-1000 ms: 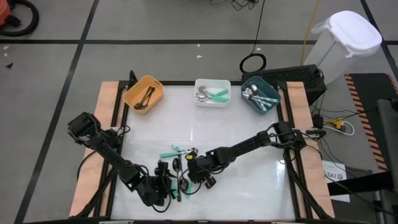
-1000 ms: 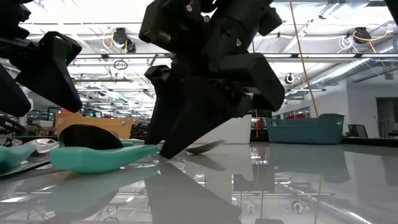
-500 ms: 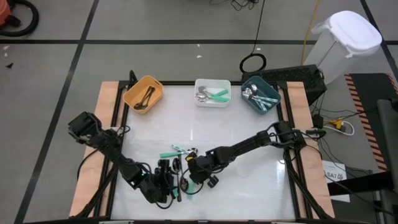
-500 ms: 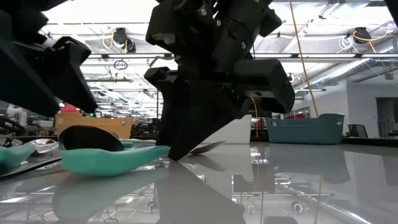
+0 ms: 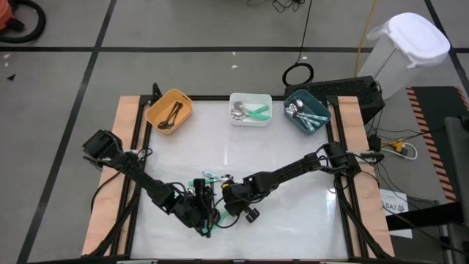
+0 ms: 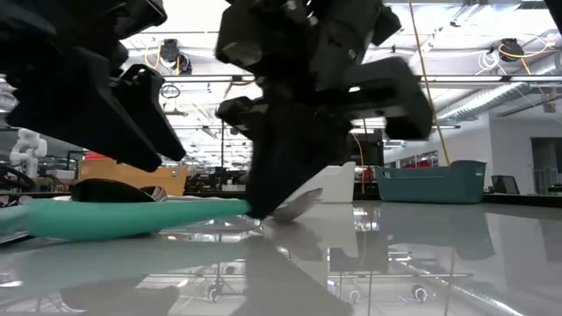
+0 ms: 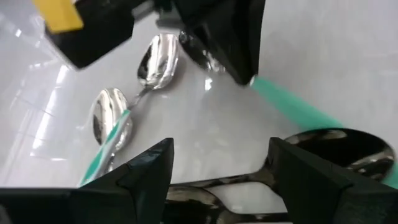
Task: Sort silverware by color (type)
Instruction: Put the blue spoon into the white bin
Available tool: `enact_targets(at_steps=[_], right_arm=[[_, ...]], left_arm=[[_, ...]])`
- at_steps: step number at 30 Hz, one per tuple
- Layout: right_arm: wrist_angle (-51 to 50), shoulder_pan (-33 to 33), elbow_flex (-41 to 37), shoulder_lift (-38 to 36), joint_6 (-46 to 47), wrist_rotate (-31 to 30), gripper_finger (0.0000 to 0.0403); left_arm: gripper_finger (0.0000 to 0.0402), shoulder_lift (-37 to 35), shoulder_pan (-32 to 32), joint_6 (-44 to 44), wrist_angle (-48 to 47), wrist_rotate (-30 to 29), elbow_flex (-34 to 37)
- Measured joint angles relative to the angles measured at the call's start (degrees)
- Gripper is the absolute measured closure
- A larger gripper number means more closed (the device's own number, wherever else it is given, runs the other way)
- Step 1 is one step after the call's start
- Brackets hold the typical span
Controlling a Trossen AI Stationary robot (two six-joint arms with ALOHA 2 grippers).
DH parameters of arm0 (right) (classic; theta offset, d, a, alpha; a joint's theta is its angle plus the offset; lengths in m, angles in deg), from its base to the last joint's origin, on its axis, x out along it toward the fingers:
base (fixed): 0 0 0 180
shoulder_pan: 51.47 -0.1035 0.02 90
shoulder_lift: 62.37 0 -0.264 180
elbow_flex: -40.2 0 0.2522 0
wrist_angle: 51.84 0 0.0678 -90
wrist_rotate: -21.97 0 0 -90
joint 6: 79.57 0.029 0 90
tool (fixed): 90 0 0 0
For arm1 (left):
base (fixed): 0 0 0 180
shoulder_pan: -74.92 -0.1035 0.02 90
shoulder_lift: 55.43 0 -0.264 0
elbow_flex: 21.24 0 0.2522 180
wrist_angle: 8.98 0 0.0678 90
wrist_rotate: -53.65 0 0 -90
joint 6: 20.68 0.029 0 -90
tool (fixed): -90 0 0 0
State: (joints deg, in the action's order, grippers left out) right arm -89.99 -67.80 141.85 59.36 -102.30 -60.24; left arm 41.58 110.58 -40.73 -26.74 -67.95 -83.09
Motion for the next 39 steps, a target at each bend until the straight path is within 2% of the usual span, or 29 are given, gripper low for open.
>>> enact_targets(at_steps=[10,16,22,26,30,33,35,39], right_arm=[[-13.0,-1.5,-0.2,-6.4,2.9,-0.1,0.0400],[-17.0,-2.0,-0.2,-6.9,4.0,-0.4,0.0401],[-21.4,-2.7,-0.2,-8.4,3.9,-6.1,0.0402],[-24.0,-3.8,-0.8,-12.2,7.7,-6.7,0.0402],[-16.9,-6.5,-6.8,-17.7,10.4,-7.0,0.0402],[-8.1,-8.0,-13.6,-22.8,11.9,-9.8,0.0402],[-0.8,-8.6,-18.6,-26.2,12.5,-12.2,0.0402],[18.8,-9.0,-29.4,-32.7,11.1,-12.6,0.0402]], left_arm=[[0.0140,0.0,-3.4,4.1,2.1,0.0,0.0],[0.0140,0.0,-5.1,6.2,4.9,0.1,0.0],[0.0140,0.0,-6.5,9.7,10.1,1.6,0.0],[0.0140,0.0,-6.9,12.0,11.9,2.0,0.0],[0.0140,0.0,-6.9,14.3,13.4,2.0,0.0],[0.0140,0.0,-7.2,16.0,15.9,2.1,0.0],[0.0140,0.0,-7.5,17.0,17.9,2.1,0.0],[0.0140,0.0,-8.1,17.9,21.7,3.5,0.0]])
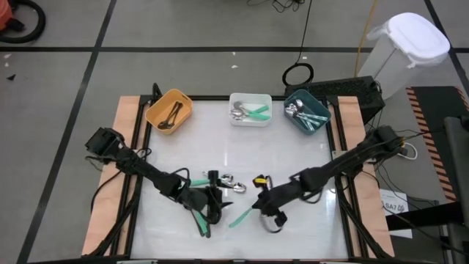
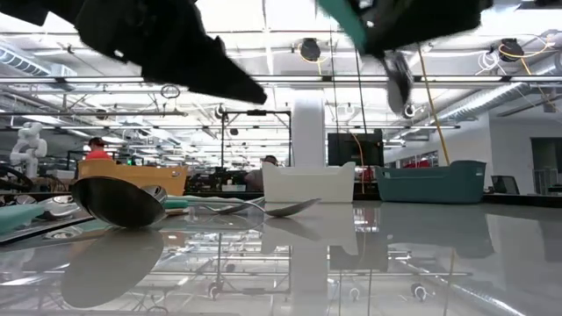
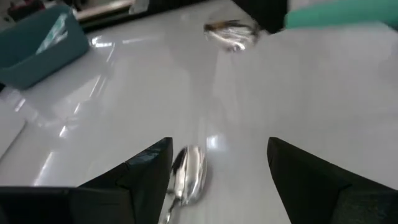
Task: Sort silverware by color (type)
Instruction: Put the blue spoon into the white bin
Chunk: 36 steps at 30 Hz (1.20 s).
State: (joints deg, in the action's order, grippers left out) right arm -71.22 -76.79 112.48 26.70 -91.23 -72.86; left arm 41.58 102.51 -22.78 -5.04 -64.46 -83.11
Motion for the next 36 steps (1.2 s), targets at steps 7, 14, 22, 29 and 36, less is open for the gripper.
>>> enact_targets(at_steps=[7,14,22,29,36], right_arm=[[38.2,1.2,-16.2,-3.6,-5.4,-2.1,0.0403],[45.8,2.8,-18.4,-3.5,-6.6,-7.6,0.0403],[54.6,3.6,-18.4,-3.6,-7.9,-7.2,0.0403],[58.1,3.5,-18.4,-2.9,-4.2,-7.0,0.0403],[62.0,3.8,-18.4,-1.2,-2.9,-6.9,0.0402]], left_arm=[[0.0140,0.0,-0.4,5.3,10.1,-0.6,0.0],[0.0140,0.0,-2.4,9.1,16.9,-0.9,0.0],[0.0140,5.0,-3.7,12.4,26.8,-2.4,0.0],[0.0140,6.1,-3.5,16.3,32.9,-8.8,0.0],[0.0191,6.1,-2.7,18.8,35.3,-8.0,0.0]])
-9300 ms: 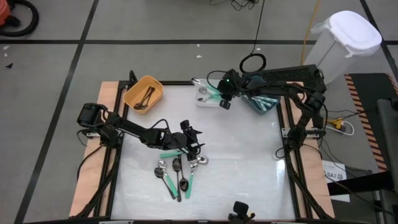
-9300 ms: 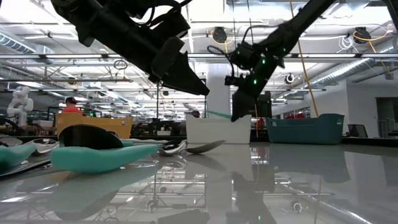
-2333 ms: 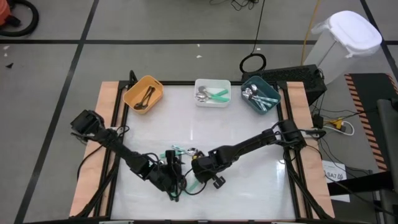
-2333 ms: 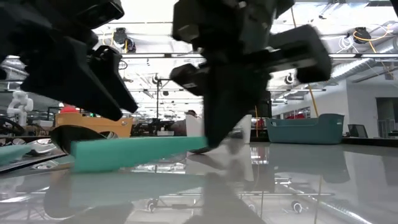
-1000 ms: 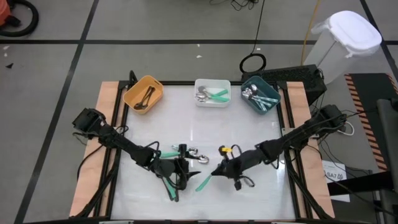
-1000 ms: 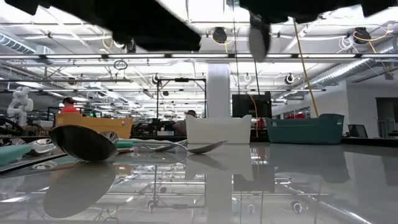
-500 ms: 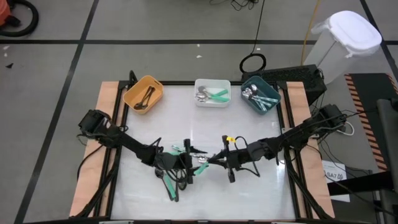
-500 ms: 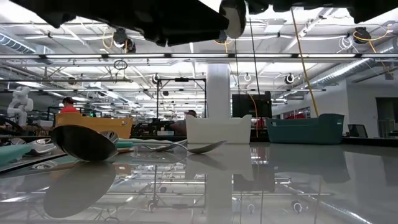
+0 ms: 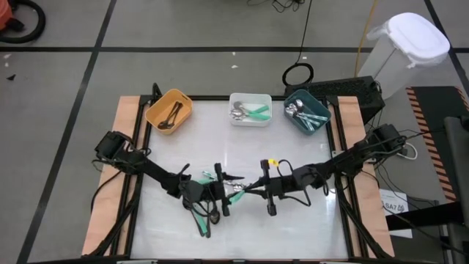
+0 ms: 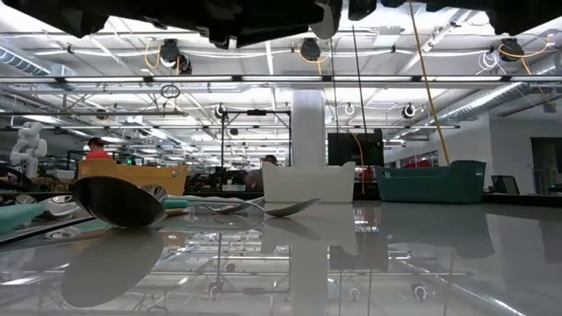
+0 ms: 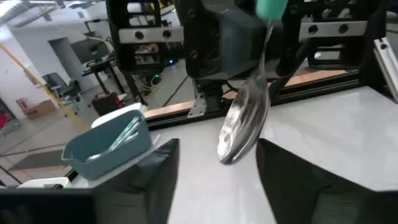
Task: Sort silverware by color (type)
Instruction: Put the blue spoon into the white bin
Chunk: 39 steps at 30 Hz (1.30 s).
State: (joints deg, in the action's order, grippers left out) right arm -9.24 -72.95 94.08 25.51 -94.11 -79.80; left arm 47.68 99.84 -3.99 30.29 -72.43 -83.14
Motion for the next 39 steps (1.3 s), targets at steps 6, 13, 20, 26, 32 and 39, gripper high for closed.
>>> enact_targets(at_steps=[6,13,20,26,32,39], right_arm=[[1.0,0.2,0.0,0.0,0.3,0.0,0.0402],[1.2,0.2,0.0,0.0,0.3,0.0,0.0401],[1.2,0.2,0.1,0.0,0.4,0.0,0.0400],[1.1,0.2,0.1,0.0,0.4,0.0,0.0400],[1.1,0.2,0.1,0.0,0.4,0.0,0.0400],[1.1,0.2,0.1,0.0,0.4,0.0,0.0400]], left_arm=[[0.0278,0.0,-0.1,-0.1,-0.4,2.8,0.0],[0.0346,0.0,-0.1,1.0,0.6,3.2,0.0],[0.0359,0.0,-0.1,0.9,0.7,4.6,0.0],[0.0322,0.0,-0.1,0.8,0.8,4.7,0.0],[0.0272,0.0,-0.1,1.4,0.8,4.7,-1.2],[0.0341,0.0,-0.1,3.4,-2.0,5.1,-2.0]])
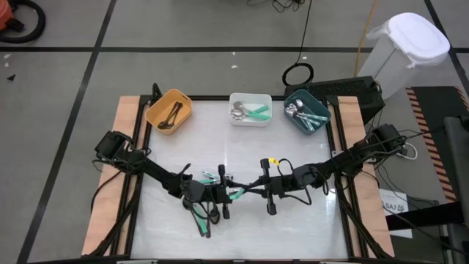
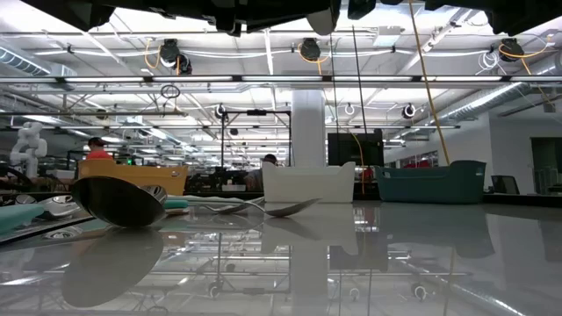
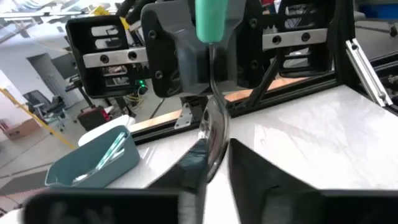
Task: Sort silverware by color (type)
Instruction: Put the blue spoon into the white bin
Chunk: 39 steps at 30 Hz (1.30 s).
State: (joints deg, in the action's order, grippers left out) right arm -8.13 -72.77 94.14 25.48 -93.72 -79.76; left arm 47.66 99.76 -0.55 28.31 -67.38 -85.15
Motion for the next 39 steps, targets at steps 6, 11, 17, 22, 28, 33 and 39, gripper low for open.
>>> enact_targets(at_steps=[6,11,17,22,28,33,39], right_arm=[[-1.2,0.1,0.0,0.0,0.5,-0.7,0.0395],[-3.3,0.0,0.0,-0.3,2.4,-4.6,0.0357],[-13.4,-0.1,0.1,-3.5,7.5,-9.7,0.0289],[-26.3,0.0,0.1,-7.0,10.6,-12.4,0.0253],[-33.4,-0.5,0.1,-9.1,7.9,-19.1,0.0244],[-31.8,0.1,0.1,-8.9,13.9,-21.8,0.0243],[-27.3,0.7,0.8,-8.7,20.6,-24.1,0.0243]], left_arm=[[0.0393,-0.1,-0.6,-1.8,-3.4,0.3,0.0],[0.0396,-0.1,-0.6,-1.8,-5.0,-2.3,0.0],[0.0397,0.0,-0.7,-4.2,-16.2,-14.3,0.0],[0.0397,0.0,-1.2,-7.5,-27.7,-21.3,0.0],[0.0398,0.0,-2.1,-11.0,-39.1,-21.5,0.0],[0.0398,0.0,-2.6,-12.1,-43.2,-21.7,0.0],[0.0398,0.0,-3.8,-10.3,-48.7,-29.3,0.0]])
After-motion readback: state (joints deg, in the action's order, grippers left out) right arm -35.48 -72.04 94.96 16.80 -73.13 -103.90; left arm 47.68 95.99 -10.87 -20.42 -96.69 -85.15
